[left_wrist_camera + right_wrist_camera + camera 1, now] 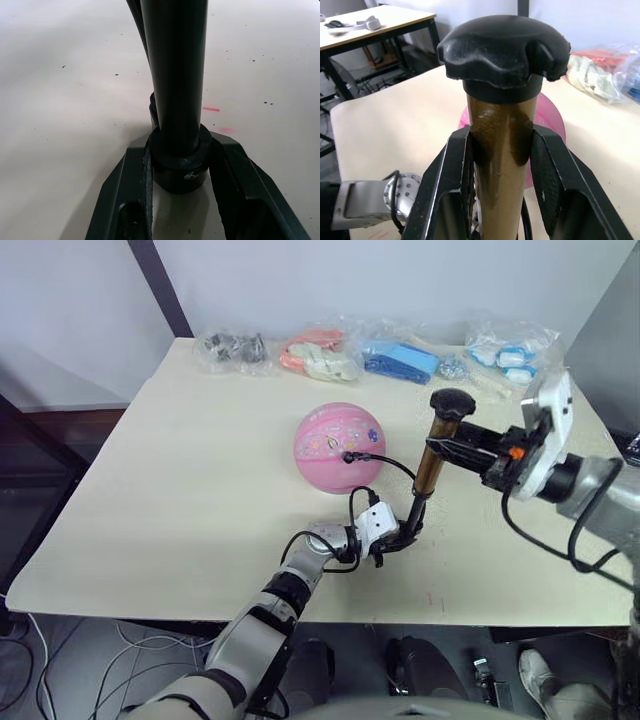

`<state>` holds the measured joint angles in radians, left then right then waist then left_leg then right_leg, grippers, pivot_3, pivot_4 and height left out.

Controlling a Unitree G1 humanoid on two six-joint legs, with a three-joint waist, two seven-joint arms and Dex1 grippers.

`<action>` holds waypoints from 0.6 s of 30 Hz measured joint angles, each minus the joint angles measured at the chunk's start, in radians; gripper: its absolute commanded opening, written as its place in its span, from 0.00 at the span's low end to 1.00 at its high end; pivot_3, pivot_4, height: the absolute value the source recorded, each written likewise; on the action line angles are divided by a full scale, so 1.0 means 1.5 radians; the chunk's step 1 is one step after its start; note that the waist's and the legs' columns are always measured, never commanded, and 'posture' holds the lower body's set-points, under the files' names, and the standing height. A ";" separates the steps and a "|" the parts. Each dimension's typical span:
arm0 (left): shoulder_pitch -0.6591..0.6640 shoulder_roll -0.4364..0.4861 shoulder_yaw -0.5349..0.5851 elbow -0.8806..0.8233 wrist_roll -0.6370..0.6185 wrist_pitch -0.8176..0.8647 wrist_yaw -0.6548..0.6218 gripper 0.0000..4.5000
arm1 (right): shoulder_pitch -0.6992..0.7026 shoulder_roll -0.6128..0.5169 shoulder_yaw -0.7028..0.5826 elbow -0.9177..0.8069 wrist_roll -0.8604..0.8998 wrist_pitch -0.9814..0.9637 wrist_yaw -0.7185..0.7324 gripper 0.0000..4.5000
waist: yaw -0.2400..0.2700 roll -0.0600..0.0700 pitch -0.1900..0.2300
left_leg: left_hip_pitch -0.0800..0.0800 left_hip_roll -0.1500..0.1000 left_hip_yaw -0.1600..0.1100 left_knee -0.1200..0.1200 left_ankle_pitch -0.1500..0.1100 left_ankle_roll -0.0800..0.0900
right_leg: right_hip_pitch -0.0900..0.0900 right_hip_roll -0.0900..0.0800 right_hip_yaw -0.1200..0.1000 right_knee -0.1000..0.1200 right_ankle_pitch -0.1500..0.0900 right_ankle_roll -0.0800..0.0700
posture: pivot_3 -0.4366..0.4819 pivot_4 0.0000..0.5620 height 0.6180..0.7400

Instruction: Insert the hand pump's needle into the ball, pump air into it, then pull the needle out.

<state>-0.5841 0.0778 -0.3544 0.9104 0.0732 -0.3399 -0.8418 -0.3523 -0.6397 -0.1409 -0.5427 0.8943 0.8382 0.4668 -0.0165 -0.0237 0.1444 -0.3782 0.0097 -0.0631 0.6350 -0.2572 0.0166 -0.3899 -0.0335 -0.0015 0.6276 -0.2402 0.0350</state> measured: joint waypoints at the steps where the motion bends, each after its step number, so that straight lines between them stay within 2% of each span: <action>1: 0.000 0.000 0.000 0.003 0.000 0.000 0.001 0.25 | 0.031 0.012 0.018 0.008 -0.027 -0.033 0.012 0.24 | 0.000 -0.001 -0.001 | 0.000 0.000 0.000 0.000 0.000 0.000 | 0.000 0.000 0.000 0.000 0.000 0.000 | 0.48 0.27 1.00; 4: 0.002 0.003 -0.001 0.006 0.001 0.002 0.006 0.25 | 0.092 0.033 0.065 0.032 -0.098 -0.119 0.049 0.24 | -0.003 -0.003 -0.004 | 0.003 0.001 0.000 0.000 0.000 0.000 | 0.003 0.001 0.000 0.000 0.000 0.000 | 0.48 0.27 1.00; 7: 0.005 0.007 0.000 0.006 0.001 0.003 0.007 0.25 | 0.113 0.049 0.093 0.057 -0.138 -0.162 0.069 0.24 | -0.008 -0.003 -0.004 | 0.010 0.002 -0.001 -0.001 0.000 0.000 | 0.008 0.000 0.001 0.000 -0.002 -0.003 | 0.48 0.27 1.00; 18: 0.013 0.011 -0.001 0.006 0.002 0.005 0.011 0.25 | 0.165 0.116 0.176 0.212 -0.278 -0.321 0.129 0.24 | -0.014 -0.006 -0.013 | 0.012 0.005 -0.001 -0.002 0.000 0.000 | 0.009 0.001 0.001 0.000 -0.002 -0.002 | 0.48 0.27 1.00</action>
<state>-0.5649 0.0951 -0.3552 0.9197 0.0767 -0.3321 -0.8257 -0.1053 -0.4655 0.1226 -0.2252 0.4780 0.3571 0.6610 -0.0376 -0.0324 0.1251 -0.3605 0.0170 -0.0649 0.6319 -0.2576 0.0161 -0.3765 -0.0313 0.0000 0.6276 -0.2425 0.0318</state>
